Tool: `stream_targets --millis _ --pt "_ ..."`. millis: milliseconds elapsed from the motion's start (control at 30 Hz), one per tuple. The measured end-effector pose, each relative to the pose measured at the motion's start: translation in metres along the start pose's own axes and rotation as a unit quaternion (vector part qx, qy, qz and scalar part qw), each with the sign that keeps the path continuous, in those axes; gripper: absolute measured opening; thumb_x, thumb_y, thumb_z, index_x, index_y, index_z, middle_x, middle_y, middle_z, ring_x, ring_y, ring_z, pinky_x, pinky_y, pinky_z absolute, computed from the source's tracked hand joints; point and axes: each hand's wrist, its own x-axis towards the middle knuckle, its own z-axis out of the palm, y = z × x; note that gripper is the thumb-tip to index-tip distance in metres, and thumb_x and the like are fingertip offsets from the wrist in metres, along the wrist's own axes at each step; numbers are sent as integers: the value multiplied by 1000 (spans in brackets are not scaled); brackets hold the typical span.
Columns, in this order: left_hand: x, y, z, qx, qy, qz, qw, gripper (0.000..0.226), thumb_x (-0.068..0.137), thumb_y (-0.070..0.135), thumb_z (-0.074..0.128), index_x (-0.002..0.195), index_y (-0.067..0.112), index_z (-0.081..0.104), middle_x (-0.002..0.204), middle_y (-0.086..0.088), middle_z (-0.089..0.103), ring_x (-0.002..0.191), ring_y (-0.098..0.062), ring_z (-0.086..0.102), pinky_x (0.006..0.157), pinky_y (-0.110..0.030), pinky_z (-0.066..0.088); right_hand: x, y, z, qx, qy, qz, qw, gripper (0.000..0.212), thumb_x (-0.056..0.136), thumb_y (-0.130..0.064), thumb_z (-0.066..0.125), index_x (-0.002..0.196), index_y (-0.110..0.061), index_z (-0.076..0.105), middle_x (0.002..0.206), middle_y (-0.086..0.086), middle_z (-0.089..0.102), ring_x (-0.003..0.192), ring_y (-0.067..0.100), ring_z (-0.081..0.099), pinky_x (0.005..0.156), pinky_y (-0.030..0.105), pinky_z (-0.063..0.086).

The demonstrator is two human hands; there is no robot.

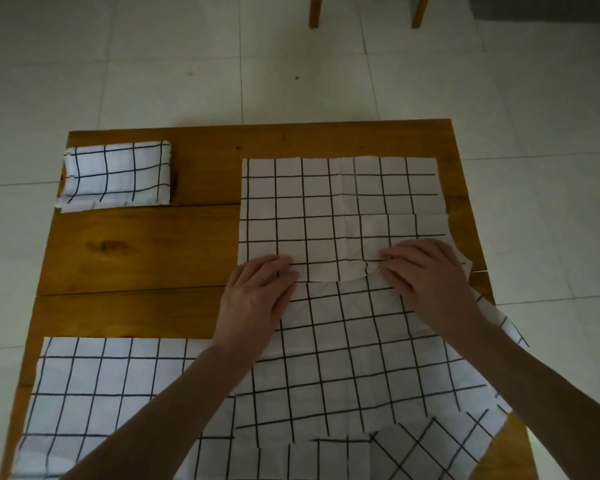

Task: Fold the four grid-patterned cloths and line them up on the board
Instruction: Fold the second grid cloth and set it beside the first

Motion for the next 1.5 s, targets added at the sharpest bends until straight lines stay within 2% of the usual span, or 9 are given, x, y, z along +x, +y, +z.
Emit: stream_targets --millis 200,367,500,800,933,1167,1233,1333,1500 --pt "10 7 -21 -44 22 -20 999 10 93 18 73 102 17 77 109 4 75 108 -14 66 89 -40 56 2 -2 -26 -24 23 -34 999 29 99 -28 56 107 -8 75 104 10 75 93 31 70 85 44 56" --pt "30 8 -58 -47 19 47 998 7 101 15 65 104 14 71 102 2 74 84 -10 68 65 -27 58 12 5 -60 -25 54 -77 995 27 100 -26 57 100 -4 72 88 12 72 73 28 69 62 39 60" --pt "56 2 -87 -18 20 75 997 10 102 17 56 106 14 65 99 1 68 74 -10 61 54 -29 55 27 18 -83 -14 72 -80 994 28 101 -27 55 103 -4 70 91 14 72 74 28 69 62 37 60" --pt "129 14 -146 78 85 112 987 22 98 4 64 118 7 70 108 -8 65 88 -16 61 69 -25 50 91 26 -145 -74 89 -32 993 20 102 -14 53 111 -7 69 92 7 66 76 20 58 68 24 39" --pt "118 13 -157 81 105 141 981 20 100 11 62 112 4 76 104 -11 66 88 -22 65 68 -32 56 74 19 -156 -72 126 -28 989 17 97 -11 62 109 -3 72 98 12 69 80 27 64 66 34 55" --pt "37 -14 -130 79 -11 176 981 33 99 19 55 125 11 73 126 -7 73 112 -20 71 90 -33 58 -22 8 -102 -84 89 -54 991 29 104 -17 51 109 -5 76 100 11 74 87 28 71 87 31 47" --pt "10 -26 -116 90 -51 160 982 44 90 9 72 133 12 67 134 -8 68 118 -23 69 89 -39 61 -44 1 -85 -72 71 -50 994 29 106 -18 47 112 -6 73 99 12 74 85 29 72 87 32 46" --pt "-23 -31 -101 103 -126 119 979 91 58 -10 92 140 11 61 143 -9 62 124 -25 66 91 -44 62 -76 -4 -61 -56 35 -37 997 20 103 -22 50 111 -10 64 96 11 73 82 29 71 82 32 52" --pt "-56 -22 -86 88 -135 93 983 102 43 -18 92 137 8 63 142 -11 62 123 -26 66 98 -38 50 -116 -3 -37 -61 -29 -24 997 50 113 -28 31 108 -6 75 101 9 72 87 29 70 74 41 60"
